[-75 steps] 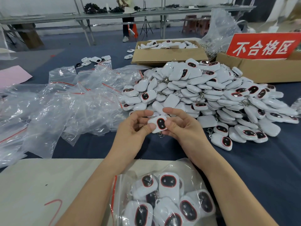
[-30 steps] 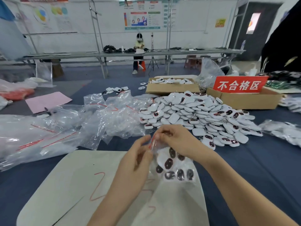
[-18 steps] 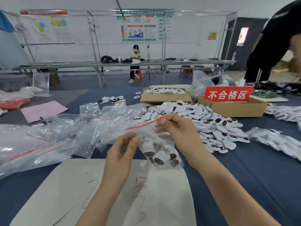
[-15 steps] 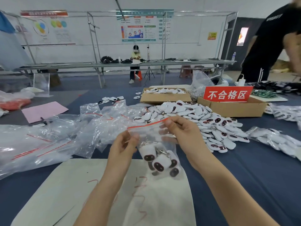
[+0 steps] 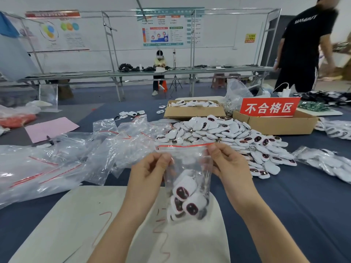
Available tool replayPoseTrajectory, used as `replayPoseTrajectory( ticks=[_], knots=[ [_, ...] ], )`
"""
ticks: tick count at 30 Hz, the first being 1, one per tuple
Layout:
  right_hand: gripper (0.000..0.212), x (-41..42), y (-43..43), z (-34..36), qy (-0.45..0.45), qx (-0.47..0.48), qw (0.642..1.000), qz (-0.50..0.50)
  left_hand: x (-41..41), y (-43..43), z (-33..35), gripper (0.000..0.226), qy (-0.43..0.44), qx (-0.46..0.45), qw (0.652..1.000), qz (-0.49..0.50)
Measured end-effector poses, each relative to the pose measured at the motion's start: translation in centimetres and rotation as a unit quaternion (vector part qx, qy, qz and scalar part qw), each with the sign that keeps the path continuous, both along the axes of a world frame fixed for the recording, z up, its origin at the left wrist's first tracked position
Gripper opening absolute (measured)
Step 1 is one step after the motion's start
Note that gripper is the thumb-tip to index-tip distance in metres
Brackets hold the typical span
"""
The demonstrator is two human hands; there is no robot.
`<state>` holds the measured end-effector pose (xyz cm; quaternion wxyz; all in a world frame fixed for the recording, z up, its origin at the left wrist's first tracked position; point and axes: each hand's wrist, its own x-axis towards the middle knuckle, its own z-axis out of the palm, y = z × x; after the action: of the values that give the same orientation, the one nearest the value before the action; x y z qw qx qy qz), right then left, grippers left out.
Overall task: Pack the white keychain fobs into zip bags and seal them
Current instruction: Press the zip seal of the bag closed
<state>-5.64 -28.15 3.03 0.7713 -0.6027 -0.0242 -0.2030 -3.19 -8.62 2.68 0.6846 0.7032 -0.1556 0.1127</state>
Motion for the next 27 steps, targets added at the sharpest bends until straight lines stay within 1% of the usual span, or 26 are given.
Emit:
replayPoseTrajectory(
  ticks=[3, 4, 6, 8, 11, 13, 15, 18, 19, 21, 23, 27],
  knots=[
    [0.040, 1.1, 0.4, -2.4, 0.081, -0.023, 0.996, 0.037, 1.9, -0.9, -2.8, 0.024, 0.126, -0.078, 0.988, -0.035],
    [0.041, 1.4, 0.7, -3.1, 0.102, -0.026, 0.993, 0.047, 2.4, -1.1, -3.8, 0.022, 0.153, -0.096, 0.983, -0.036],
    [0.037, 2.2, 1.0, -4.2, 0.125, -0.032, 0.991, 0.047, 3.7, -1.2, -5.7, 0.019, 0.177, -0.112, 0.978, -0.020],
    [0.034, 3.3, 1.3, -4.9, 0.141, -0.035, 0.989, 0.039, 5.0, -1.2, -6.8, 0.022, 0.177, -0.113, 0.978, -0.013],
    [0.032, 5.1, 1.7, -5.6, 0.170, -0.018, 0.985, 0.030, 6.5, -1.0, -7.7, 0.036, 0.150, -0.073, 0.986, 0.002],
    [0.034, 5.9, 2.1, -5.7, 0.190, -0.012, 0.981, 0.037, 7.1, -0.7, -8.4, 0.041, 0.137, -0.052, 0.989, 0.019],
    [0.040, 6.3, 2.6, -5.7, 0.203, -0.036, 0.977, 0.056, 7.3, -0.5, -8.9, 0.039, 0.124, -0.032, 0.991, 0.031],
    [0.045, 6.6, 3.2, -5.8, 0.195, -0.097, 0.972, 0.086, 7.4, -0.7, -9.2, 0.028, 0.103, -0.021, 0.994, 0.040],
    [0.042, 6.7, 3.3, -5.9, 0.192, -0.094, 0.972, 0.100, 7.4, -0.8, -9.1, 0.023, 0.102, -0.022, 0.994, 0.039],
    [0.031, 6.7, 3.1, -5.9, 0.198, -0.044, 0.971, 0.130, 7.4, -0.8, -9.0, 0.017, 0.108, -0.037, 0.993, 0.038],
    [0.025, 6.7, 2.9, -5.8, 0.195, -0.010, 0.971, 0.140, 7.5, -0.9, -8.9, 0.014, 0.125, -0.057, 0.990, 0.037],
    [0.030, 6.8, 2.8, -6.1, 0.194, 0.001, 0.970, 0.146, 7.5, -0.9, -8.8, 0.017, 0.141, -0.065, 0.987, 0.043]
  ],
)
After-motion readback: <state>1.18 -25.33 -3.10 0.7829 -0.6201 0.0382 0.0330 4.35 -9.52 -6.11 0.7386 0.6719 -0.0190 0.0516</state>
